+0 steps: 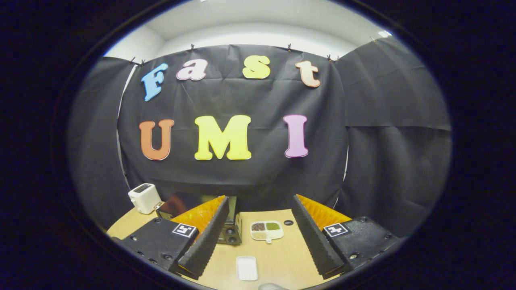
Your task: Open the toaster oven, put the food inside, and close the toaster oven door.
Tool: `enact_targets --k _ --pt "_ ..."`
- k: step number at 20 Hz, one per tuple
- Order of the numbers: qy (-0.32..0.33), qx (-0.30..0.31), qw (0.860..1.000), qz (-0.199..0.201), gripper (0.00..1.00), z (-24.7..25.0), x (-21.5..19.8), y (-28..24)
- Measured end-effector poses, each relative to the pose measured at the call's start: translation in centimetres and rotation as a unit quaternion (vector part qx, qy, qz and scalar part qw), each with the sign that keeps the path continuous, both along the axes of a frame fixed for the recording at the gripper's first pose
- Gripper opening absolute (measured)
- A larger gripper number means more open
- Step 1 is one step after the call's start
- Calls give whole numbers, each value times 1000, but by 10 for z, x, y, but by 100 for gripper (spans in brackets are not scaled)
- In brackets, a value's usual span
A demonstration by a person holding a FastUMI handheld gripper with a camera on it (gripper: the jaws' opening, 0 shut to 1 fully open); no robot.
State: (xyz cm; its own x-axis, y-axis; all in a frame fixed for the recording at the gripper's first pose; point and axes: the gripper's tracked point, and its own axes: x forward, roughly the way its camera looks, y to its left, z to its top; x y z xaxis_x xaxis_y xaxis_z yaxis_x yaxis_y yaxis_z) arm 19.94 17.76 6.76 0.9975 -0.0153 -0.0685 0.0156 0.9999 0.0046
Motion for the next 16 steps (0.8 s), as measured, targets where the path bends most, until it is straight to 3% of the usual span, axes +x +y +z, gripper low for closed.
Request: enact_targets --k 6,16 --pt "-8 15 1000 11 99 1 -24 -35" --pt "-12 21 999 23 100 1 -28 -46"
